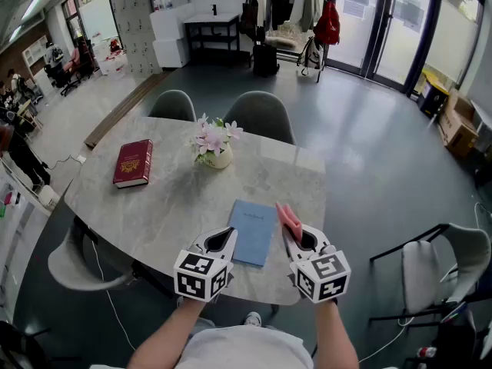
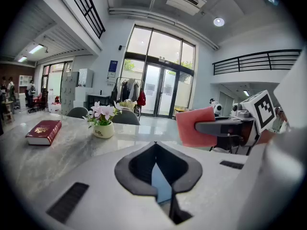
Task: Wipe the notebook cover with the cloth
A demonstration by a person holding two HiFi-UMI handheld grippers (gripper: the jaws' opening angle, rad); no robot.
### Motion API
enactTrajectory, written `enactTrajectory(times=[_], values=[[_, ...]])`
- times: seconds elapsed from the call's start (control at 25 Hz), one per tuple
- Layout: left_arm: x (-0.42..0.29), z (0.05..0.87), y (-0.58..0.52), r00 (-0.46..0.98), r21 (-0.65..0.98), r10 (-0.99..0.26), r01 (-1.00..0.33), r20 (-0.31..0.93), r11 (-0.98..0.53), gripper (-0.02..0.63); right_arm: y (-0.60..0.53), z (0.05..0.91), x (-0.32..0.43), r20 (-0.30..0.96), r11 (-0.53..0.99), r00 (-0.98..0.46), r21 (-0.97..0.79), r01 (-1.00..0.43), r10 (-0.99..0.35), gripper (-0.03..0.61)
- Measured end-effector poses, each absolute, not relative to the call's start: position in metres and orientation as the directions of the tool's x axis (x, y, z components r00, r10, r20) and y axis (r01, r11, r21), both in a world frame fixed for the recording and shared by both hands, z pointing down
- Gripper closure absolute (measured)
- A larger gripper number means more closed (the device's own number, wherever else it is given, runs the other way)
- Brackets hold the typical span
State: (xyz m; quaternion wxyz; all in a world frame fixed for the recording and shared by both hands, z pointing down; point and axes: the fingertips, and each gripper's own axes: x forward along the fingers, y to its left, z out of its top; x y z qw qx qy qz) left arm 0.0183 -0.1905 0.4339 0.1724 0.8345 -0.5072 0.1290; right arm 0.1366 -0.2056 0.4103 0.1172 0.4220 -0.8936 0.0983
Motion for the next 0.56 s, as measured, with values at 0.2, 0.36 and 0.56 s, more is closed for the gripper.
enactTrajectory(times=[0.2,0.36,0.56], values=[[0.022,0.4357,-0.1903,0.465,0.162,-0.793,-0.884,0.393,-0.438,0.606,-0.2071,0.41,0.138,0.285,0.618,-0.611,-0.075,-0.782,-0.739,0.563],[0.0235,0.4355,-0.189,0.465,0.16,-0.792,-0.884,0.396,-0.439,0.607,-0.2062,0.4084,0.1371,0.282,0.624,-0.616,-0.073,-0.778,-0.736,0.563],[0.022,0.4358,-0.1887,0.462,0.159,-0.794,-0.885,0.395,-0.437,0.607,-0.2047,0.4087,0.1334,0.283,0.636,-0.625,-0.062,-0.769,-0.728,0.563]])
